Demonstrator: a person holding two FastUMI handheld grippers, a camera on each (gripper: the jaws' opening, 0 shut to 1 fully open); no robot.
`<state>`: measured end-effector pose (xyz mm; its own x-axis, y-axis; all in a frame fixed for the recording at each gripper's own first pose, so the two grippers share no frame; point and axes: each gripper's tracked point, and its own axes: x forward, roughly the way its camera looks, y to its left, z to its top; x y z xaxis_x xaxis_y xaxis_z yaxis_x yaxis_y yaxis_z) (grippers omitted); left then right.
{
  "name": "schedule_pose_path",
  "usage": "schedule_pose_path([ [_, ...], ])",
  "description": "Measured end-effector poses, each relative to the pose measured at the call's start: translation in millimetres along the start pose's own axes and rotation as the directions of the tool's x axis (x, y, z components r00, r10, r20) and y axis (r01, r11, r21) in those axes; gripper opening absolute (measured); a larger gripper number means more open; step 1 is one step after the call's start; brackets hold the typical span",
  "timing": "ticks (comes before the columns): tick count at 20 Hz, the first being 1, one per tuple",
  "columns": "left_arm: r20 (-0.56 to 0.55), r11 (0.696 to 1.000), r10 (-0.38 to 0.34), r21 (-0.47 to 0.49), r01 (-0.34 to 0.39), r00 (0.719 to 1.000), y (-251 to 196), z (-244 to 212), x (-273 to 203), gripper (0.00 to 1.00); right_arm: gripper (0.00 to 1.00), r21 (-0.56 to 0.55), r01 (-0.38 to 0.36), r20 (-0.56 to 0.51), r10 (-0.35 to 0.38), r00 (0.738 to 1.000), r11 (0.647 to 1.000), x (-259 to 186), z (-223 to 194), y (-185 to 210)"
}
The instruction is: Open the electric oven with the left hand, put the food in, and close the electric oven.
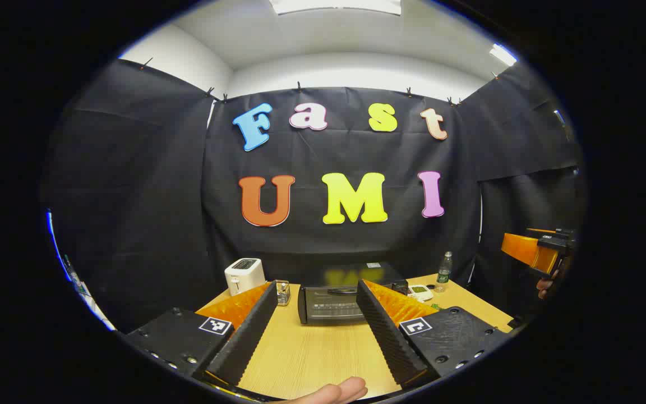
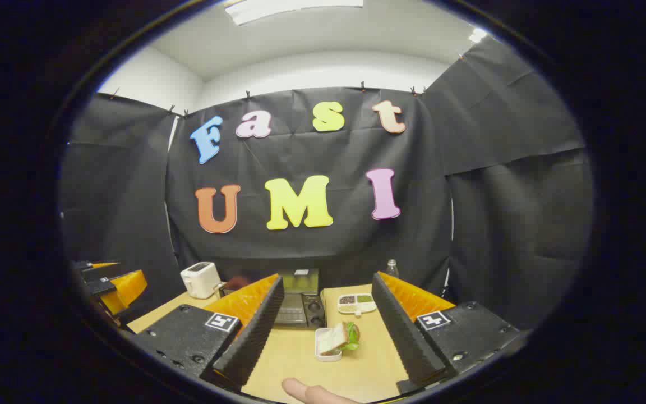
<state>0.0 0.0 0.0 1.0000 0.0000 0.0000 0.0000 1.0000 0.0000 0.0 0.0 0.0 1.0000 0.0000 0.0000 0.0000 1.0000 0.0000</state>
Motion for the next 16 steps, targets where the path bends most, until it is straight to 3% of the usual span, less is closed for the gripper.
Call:
schedule_pose_path([
  [3,0.001,1.0,-0.003,-0.005,0.003,1.0,-3.7,0.7,-0.4,0.93,0.95,-0.012,0.006,0.01,-0.006,1.0,1.0,-2.2,2.3,-5.0],
  [7,0.005,1.0,-0.009,-0.006,0.01,1.0,-10.5,1.7,2.0,0.93,0.95,-0.022,0.024,0.034,-0.024,0.999,0.999,-6.8,7.8,-18.2],
  [8,0.002,1.0,-0.011,-0.009,0.011,1.0,-10.2,1.2,3.3,0.93,1.0,-0.021,0.022,0.038,-0.021,0.999,1.0,-8.0,9.3,-19.9],
  [9,0.002,1.0,-0.01,-0.011,0.011,1.0,-11.4,1.1,3.8,0.93,0.96,-0.02,0.022,0.04,-0.021,0.999,1.0,-9.1,10.0,-22.0],
  [10,0.001,1.0,-0.009,-0.012,0.009,1.0,-12.3,1.1,5.0,0.93,1.0,-0.016,0.021,0.045,-0.021,0.999,1.0,-10.7,11.9,-23.9],
  [11,0.004,1.0,-0.009,-0.014,0.009,1.0,-12.9,1.3,5.3,0.93,0.96,-0.013,0.016,0.052,-0.015,0.999,1.0,-12.1,13.3,-24.2],
  [14,0.008,1.0,-0.007,-0.015,0.007,1.0,-15.6,0.7,9.2,0.93,1.0,-0.012,0.012,0.065,-0.011,0.998,1.0,-15.7,15.9,-26.4],
  [15,0.007,1.0,-0.008,-0.015,0.009,1.0,-16.3,-0.6,11.1,0.93,0.95,-0.013,0.009,0.067,-0.008,0.998,1.0,-16.2,14.2,-26.1],
  [16,0.005,1.0,-0.012,-0.017,0.012,1.0,-17.4,-2.3,13.3,0.93,1.0,-0.012,0.006,0.07,-0.005,0.998,1.0,-17.2,14.5,-25.6],
])
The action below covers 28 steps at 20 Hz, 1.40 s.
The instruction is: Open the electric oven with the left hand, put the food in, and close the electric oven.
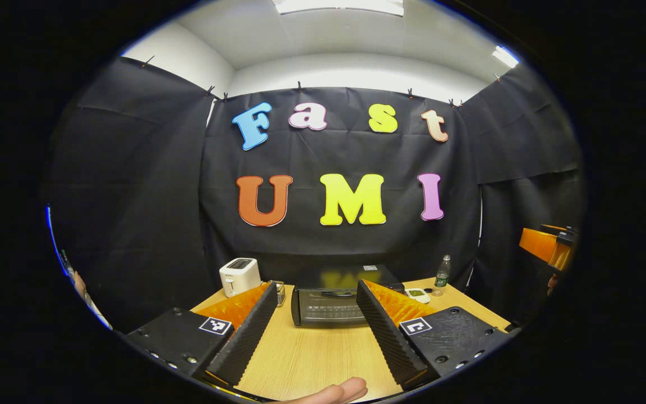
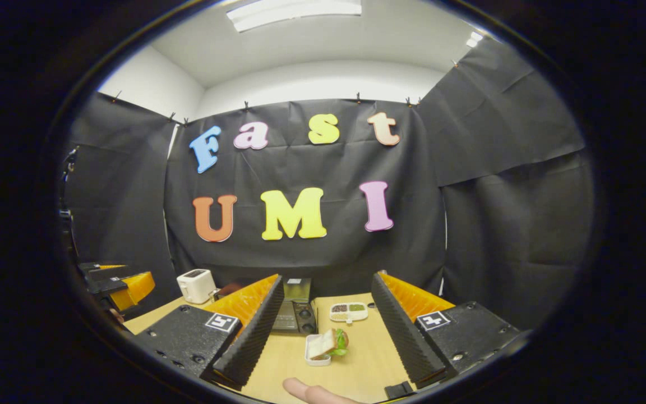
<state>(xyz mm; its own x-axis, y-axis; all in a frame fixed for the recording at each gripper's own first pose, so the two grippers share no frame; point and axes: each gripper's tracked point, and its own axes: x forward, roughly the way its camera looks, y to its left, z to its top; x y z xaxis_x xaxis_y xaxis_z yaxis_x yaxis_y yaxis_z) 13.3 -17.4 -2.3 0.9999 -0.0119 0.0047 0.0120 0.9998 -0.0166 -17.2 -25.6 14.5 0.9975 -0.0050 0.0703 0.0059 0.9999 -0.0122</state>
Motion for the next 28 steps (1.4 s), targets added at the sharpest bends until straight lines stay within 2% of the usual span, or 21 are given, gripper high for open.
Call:
schedule_pose_path([
  [1,-0.003,1.0,-0.001,0.0,0.001,1.0,-0.8,-2.2,3.2,0.93,1.0,0.001,-0.002,0.004,0.002,1.0,1.0,-0.6,1.1,1.1],
  [2,-0.009,1.0,-0.002,0.002,0.002,1.0,-0.4,-4.6,5.6,0.93,0.95,0.001,-0.002,0.007,0.002,1.0,1.0,-0.4,1.3,0.1],
  [3,-0.015,1.0,0.001,0.002,-0.001,1.0,0.5,-7.4,7.0,0.93,1.0,0.004,-0.006,0.013,0.006,1.0,1.0,-1.0,1.7,0.5],
  [4,-0.021,1.0,0.0,0.001,0.0,1.0,0.8,-9.8,10.6,0.93,1.0,0.007,-0.005,0.016,0.005,1.0,1.0,-1.6,2.1,0.7],
  [5,-0.024,1.0,-0.003,-0.002,0.003,1.0,-1.8,-11.5,15.0,0.93,0.95,0.011,-0.006,0.022,0.005,1.0,1.0,-0.9,1.7,-1.3],
  [9,-0.028,1.0,-0.017,-0.007,0.017,0.999,-6.4,-15.8,41.2,0.93,0.95,0.021,-0.02,0.029,0.02,0.999,1.0,4.7,-2.1,-3.3],
  [13,-0.057,0.998,-0.054,-0.021,0.053,0.997,-20.7,-31.9,86.0,0.93,0.95,0.008,-0.028,0.031,0.027,0.999,1.0,16.6,-9.0,-8.8],
  [20,-0.096,0.998,-0.043,-0.052,0.038,0.994,-24.9,-60.7,178.7,0.93,0.95,-0.019,-0.006,0.044,0.007,0.999,1.0,44.8,-13.7,-28.2],
  [23,-0.144,0.998,-0.029,-0.055,0.021,0.989,-26.9,-83.9,218.0,0.93,0.96,-0.012,0.001,0.038,-0.001,0.999,1.0,59.1,-19.9,-36.5],
  [28,-0.231,0.997,-0.065,-0.06,0.052,0.971,-47.2,-121.3,265.4,0.93,0.96,-0.026,0.007,0.018,-0.007,1.0,1.0,75.7,-35.0,-50.2],
])
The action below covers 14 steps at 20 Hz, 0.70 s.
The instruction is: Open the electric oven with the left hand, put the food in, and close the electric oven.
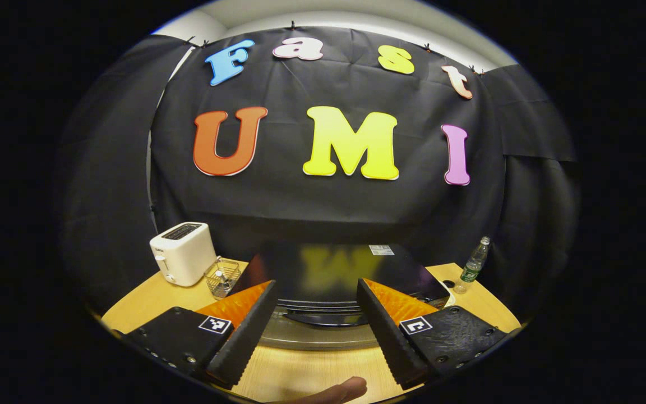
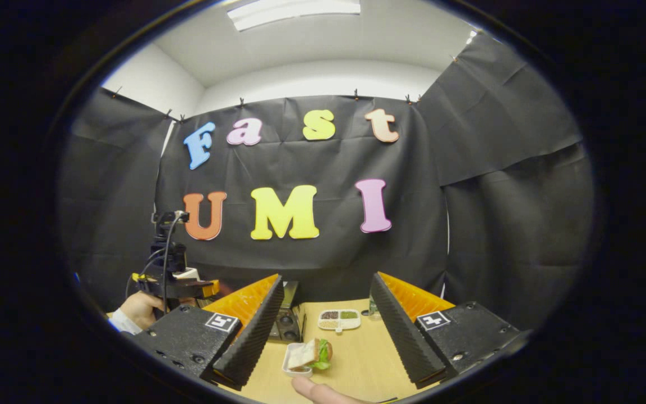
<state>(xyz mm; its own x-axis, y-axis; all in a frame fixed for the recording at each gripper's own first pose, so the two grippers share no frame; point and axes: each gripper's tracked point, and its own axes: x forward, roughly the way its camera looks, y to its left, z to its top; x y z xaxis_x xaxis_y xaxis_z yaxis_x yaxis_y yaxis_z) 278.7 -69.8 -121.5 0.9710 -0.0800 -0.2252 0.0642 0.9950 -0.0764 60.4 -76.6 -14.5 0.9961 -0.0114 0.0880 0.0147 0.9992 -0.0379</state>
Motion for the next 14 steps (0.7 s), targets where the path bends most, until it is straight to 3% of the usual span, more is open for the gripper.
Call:
schedule_pose_path([
  [6,-0.09,1.0,0.009,0.024,-0.007,0.996,-3.4,-29.4,26.4,0.94,1.0,-0.001,0.006,-0.02,-0.006,1.0,1.0,9.7,-15.9,-12.4],
  [7,-0.095,1.0,0.0,0.019,0.002,0.995,-3.7,-30.9,29.3,0.83,0.96,0.003,0.006,-0.026,-0.006,1.0,1.0,9.9,-18.7,-14.2],
  [8,-0.11,1.0,-0.008,0.008,0.009,0.994,-4.8,-34.9,33.0,0.83,1.0,0.007,0.005,-0.031,-0.004,1.0,1.0,11.2,-20.6,-14.9],
  [9,-0.136,1.0,-0.008,0.001,0.008,0.991,-5.3,-43.3,32.6,0.93,1.0,0.01,0.003,-0.034,-0.003,0.999,1.0,12.1,-22.9,-15.6],
  [14,-0.148,0.997,0.016,0.072,-0.006,0.989,-5.7,-47.5,32.2,0.96,0.95,0.03,0.017,-0.063,-0.015,0.998,0.999,13.9,-31.8,-23.1],
])
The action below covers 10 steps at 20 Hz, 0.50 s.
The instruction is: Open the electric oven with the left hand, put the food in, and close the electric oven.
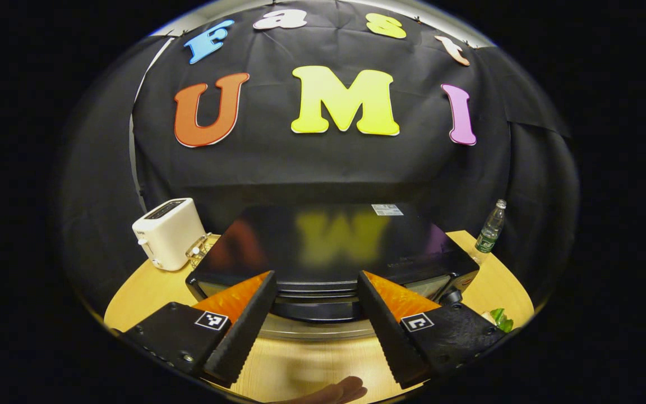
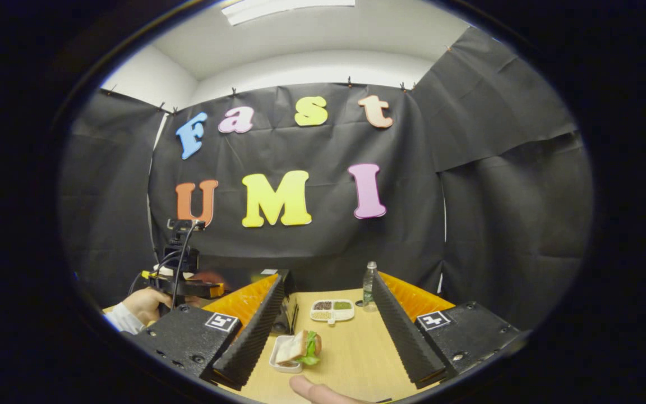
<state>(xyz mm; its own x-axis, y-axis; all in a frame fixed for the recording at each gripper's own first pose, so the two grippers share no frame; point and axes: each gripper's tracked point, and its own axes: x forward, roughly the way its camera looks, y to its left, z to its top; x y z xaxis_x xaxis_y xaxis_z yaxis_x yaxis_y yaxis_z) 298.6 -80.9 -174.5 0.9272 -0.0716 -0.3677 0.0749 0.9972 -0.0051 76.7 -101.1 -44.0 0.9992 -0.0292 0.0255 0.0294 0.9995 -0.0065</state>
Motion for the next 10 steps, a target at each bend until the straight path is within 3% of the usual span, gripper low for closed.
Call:
schedule_pose_path([
  [5,0.014,1.0,-0.005,-0.008,0.005,1.0,0.1,-9.8,-18.3,0.96,0.95,0.001,0.016,-0.004,-0.016,1.0,1.0,-8.4,-2.4,-4.6],
  [7,0.017,1.0,-0.002,-0.02,0.002,1.0,-0.6,-14.5,-27.3,0.96,1.0,0.007,0.018,-0.009,-0.018,1.0,1.0,-11.1,-4.4,-4.4],
  [10,-0.022,1.0,0.011,-0.019,-0.011,1.0,-1.9,-38.9,-38.3,0.96,0.96,0.011,0.015,-0.018,-0.015,1.0,1.0,-17.1,-7.0,-3.4],
])
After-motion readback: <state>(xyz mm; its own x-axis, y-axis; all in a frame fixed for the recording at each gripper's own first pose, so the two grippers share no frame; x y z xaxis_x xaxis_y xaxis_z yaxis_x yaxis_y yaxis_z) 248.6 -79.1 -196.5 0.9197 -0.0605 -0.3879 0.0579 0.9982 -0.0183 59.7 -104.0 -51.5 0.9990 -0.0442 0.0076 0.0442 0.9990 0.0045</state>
